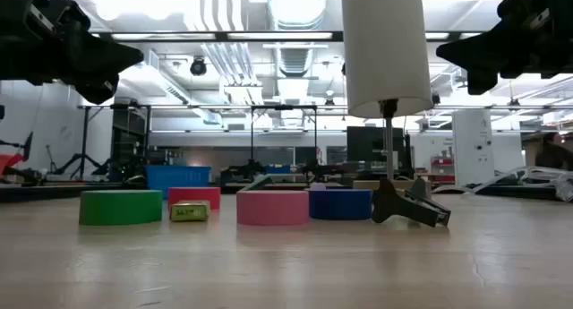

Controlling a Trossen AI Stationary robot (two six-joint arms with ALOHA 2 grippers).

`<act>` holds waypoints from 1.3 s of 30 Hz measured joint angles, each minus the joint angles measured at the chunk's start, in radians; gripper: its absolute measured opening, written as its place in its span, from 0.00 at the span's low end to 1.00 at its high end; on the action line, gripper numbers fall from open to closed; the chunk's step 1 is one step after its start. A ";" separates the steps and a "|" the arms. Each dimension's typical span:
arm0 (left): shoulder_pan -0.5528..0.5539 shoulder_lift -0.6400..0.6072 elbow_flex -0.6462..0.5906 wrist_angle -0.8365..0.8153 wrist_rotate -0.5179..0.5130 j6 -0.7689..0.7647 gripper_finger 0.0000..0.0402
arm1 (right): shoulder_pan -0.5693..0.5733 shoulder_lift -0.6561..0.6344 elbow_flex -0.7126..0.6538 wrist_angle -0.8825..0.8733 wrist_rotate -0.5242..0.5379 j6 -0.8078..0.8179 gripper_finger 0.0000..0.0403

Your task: Pick and place Stapler, Stapler remover, tape

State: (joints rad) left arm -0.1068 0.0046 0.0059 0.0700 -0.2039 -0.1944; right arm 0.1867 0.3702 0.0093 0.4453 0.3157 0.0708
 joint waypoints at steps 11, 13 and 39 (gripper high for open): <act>0.000 0.000 0.000 0.000 0.000 0.000 0.08 | 0.000 0.000 0.000 0.000 0.000 -0.002 0.02; 0.000 0.000 0.000 0.000 0.000 0.000 0.08 | 0.000 0.000 0.000 0.000 0.000 -0.001 0.02; 0.000 0.000 0.000 0.000 0.000 0.000 0.08 | 0.000 -0.001 0.000 0.000 0.000 -0.001 0.02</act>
State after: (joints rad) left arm -0.1066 0.0048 0.0059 0.0700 -0.2035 -0.1947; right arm 0.1869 0.3695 0.0095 0.4454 0.3157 0.0697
